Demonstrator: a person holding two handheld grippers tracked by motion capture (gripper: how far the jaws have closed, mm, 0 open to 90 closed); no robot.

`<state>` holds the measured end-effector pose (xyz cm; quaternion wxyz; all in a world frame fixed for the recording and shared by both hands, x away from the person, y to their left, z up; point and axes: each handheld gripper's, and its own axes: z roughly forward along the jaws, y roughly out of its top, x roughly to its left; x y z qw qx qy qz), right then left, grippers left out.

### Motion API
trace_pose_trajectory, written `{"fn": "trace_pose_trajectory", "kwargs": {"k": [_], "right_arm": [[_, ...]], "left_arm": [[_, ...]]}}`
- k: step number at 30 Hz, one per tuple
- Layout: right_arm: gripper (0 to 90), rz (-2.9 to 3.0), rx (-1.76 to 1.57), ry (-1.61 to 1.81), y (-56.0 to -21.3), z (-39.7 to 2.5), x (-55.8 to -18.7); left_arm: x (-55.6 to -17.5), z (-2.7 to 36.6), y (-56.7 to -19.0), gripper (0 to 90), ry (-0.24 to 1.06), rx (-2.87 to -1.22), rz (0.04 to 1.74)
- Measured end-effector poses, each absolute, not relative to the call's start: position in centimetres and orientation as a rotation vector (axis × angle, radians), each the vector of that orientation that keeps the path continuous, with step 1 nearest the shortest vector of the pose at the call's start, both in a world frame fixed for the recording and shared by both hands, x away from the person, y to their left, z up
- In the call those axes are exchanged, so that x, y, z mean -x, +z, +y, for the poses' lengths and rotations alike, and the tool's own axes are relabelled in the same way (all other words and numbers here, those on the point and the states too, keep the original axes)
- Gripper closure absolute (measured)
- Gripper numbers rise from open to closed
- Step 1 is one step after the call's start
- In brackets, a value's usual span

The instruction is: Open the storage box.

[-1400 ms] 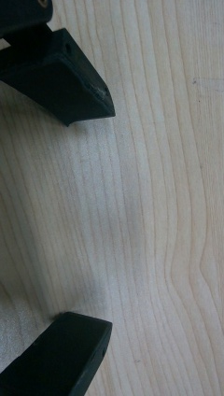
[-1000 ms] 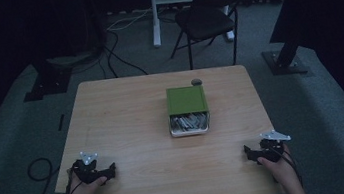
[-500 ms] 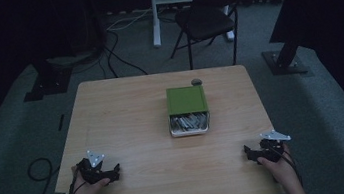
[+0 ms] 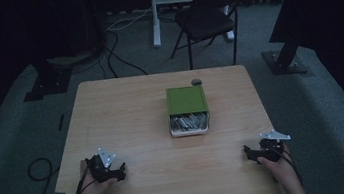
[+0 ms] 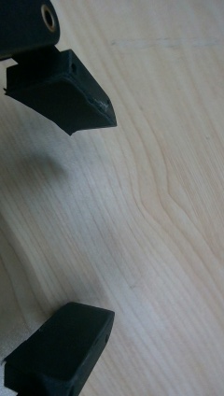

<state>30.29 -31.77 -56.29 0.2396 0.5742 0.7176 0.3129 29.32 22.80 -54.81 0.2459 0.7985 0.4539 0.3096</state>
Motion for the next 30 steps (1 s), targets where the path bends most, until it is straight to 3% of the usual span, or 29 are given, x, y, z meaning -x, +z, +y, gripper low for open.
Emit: {"fn": "trace_pose_trajectory", "kwargs": {"k": [30], "right_arm": [[11.3,1.963,-1.573,0.856,-56.3,-31.8,-30.4]], "left_arm": [[-30.2,14.4,-52.8,8.5,0.891,-2.260,0.885]]}}
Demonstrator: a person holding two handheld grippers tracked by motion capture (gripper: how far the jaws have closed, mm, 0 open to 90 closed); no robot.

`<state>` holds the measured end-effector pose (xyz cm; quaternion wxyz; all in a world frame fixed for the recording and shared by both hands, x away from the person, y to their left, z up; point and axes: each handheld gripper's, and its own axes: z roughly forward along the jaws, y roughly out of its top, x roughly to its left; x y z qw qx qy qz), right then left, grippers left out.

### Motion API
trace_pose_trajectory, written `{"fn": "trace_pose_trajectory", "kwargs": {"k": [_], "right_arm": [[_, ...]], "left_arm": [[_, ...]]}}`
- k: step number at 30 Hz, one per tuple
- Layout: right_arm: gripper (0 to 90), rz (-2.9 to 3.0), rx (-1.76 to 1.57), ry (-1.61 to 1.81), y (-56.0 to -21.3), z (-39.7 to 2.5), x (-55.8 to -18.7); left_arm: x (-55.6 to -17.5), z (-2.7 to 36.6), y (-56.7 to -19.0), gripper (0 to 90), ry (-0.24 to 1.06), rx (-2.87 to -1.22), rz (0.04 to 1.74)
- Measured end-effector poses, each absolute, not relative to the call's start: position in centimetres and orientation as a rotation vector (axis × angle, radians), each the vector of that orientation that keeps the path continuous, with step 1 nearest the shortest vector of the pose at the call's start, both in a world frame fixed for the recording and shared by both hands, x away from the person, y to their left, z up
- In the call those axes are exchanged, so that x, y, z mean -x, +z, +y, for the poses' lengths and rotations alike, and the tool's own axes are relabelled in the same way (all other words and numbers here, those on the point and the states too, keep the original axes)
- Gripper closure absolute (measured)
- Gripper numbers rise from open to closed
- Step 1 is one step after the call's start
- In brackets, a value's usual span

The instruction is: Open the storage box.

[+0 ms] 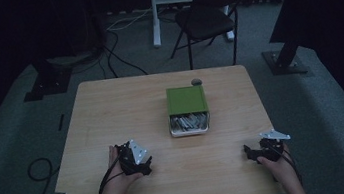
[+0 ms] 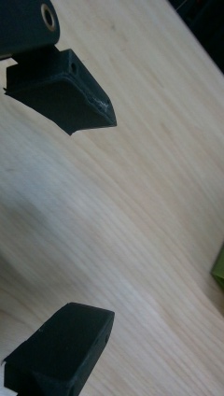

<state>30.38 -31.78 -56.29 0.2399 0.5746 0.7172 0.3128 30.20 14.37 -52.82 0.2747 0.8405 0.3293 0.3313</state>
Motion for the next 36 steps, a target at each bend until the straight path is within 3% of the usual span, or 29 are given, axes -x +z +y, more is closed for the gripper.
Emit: {"fn": "trace_pose_trajectory", "kwargs": {"k": [36], "right_arm": [[11.4,1.967,-1.567,0.854,-56.3,-31.8,-30.4]], "left_arm": [[-30.6,5.1,-51.9,8.5,0.937,-2.356,0.499]]}}
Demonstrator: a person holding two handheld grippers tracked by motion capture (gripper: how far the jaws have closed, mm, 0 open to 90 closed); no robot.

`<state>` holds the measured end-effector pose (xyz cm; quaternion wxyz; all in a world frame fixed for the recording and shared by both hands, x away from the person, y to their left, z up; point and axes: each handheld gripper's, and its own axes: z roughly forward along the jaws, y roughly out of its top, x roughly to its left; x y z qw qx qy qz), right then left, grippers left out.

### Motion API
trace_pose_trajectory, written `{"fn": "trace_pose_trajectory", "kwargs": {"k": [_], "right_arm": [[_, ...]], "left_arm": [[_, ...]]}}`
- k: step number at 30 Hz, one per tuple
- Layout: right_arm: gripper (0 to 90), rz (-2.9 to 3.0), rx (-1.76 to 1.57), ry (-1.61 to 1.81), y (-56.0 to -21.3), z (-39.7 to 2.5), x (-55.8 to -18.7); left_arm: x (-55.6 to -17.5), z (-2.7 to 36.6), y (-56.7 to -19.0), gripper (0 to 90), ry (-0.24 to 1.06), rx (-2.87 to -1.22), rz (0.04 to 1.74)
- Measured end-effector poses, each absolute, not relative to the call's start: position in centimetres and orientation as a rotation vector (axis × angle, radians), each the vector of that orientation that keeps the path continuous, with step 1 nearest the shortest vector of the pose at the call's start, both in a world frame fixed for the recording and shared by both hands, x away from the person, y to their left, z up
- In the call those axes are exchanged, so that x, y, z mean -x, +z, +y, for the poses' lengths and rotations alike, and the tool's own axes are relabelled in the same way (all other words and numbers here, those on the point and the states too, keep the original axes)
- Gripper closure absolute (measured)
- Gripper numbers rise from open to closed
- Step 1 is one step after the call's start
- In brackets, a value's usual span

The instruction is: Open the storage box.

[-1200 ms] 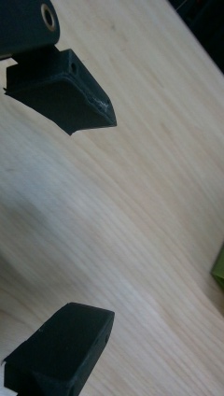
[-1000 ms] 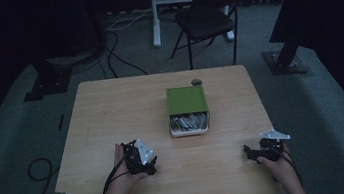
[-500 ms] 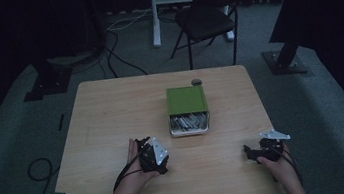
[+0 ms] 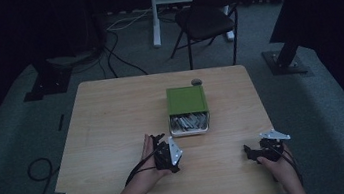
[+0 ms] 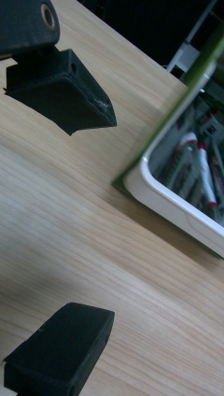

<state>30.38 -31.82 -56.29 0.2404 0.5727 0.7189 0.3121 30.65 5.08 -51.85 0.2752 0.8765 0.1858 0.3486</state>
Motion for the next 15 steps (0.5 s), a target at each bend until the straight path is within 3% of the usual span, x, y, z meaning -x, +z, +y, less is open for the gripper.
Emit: {"fn": "trace_pose_trajectory", "kwargs": {"k": [15], "right_arm": [[11.4,1.967,-1.567,0.854,-56.3,-31.8,-30.4]], "left_arm": [[-31.4,2.9,-52.2,8.6,1.079,-2.366,0.344]]}}
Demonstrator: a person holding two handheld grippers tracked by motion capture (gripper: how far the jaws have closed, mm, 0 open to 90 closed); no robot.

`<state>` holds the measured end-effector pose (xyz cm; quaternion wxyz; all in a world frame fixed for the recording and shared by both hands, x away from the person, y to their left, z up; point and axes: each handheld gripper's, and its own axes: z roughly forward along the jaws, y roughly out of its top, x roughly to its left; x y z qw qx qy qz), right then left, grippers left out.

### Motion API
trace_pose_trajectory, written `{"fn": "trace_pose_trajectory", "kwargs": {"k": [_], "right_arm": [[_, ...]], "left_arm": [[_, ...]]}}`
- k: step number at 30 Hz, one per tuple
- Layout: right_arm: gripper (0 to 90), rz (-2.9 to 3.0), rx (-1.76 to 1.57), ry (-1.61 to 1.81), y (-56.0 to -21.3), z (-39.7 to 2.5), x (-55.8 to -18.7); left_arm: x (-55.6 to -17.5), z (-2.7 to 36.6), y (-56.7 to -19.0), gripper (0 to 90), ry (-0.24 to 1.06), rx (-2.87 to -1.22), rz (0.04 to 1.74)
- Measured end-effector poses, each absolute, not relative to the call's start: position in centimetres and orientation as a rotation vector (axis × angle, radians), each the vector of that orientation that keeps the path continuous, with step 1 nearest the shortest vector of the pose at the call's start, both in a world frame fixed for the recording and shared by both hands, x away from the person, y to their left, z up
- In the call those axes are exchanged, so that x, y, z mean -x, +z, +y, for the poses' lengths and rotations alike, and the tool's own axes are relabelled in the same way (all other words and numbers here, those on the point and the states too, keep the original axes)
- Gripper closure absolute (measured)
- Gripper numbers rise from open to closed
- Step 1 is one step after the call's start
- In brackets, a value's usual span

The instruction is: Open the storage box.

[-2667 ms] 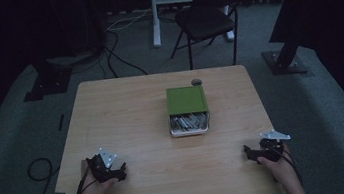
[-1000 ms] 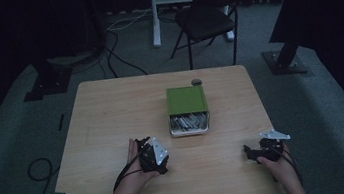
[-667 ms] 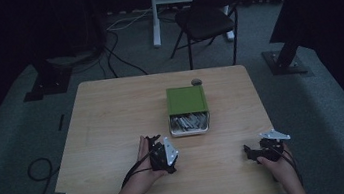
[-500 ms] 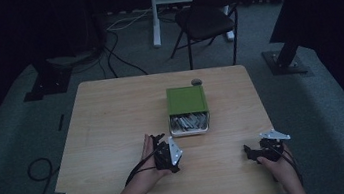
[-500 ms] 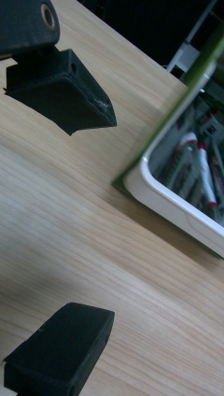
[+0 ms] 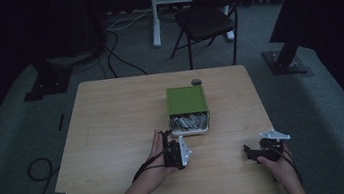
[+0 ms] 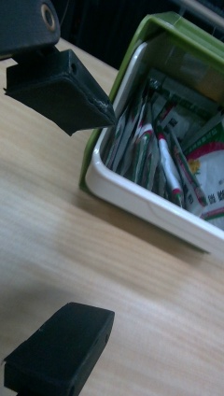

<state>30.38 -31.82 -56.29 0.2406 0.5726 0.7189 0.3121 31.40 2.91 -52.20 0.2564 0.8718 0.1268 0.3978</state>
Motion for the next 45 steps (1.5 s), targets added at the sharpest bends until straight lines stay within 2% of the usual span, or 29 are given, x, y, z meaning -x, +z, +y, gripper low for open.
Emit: {"fn": "trace_pose_trajectory", "kwargs": {"k": [3,7,12,20,28,32,37,45], "right_arm": [[11.4,1.967,-1.567,0.854,-56.3,-31.8,-30.4],[11.4,1.967,-1.567,0.854,-56.3,-31.8,-30.4],[11.4,1.966,-1.567,0.854,-56.3,-31.8,-30.4],[11.4,1.967,-1.567,0.854,-56.3,-31.8,-30.4],[11.4,1.967,-1.567,0.854,-56.3,-31.8,-30.4],[11.4,1.967,-1.567,0.854,-56.3,-31.8,-30.4],[11.4,1.967,-1.567,0.854,-56.3,-31.8,-30.4],[11.4,1.967,-1.567,0.854,-56.3,-31.8,-30.4]], "left_arm": [[-31.7,2.6,-52.4,9.1,1.114,-2.374,0.328],[-32.1,2.3,-52.8,15.4,1.128,-2.386,0.323],[-32.7,2.1,-53.2,22.0,1.207,-2.382,0.277],[-33.0,1.6,-54.0,40.8,1.278,-2.407,0.224],[-34.0,1.7,-54.1,55.3,1.271,-2.406,0.200],[-34.2,1.4,-54.2,55.6,1.299,-2.421,0.188],[-34.5,1.0,-54.3,62.6,1.321,-2.434,0.196],[-34.5,0.8,-54.4,64.8,1.332,-2.437,0.184]]}}
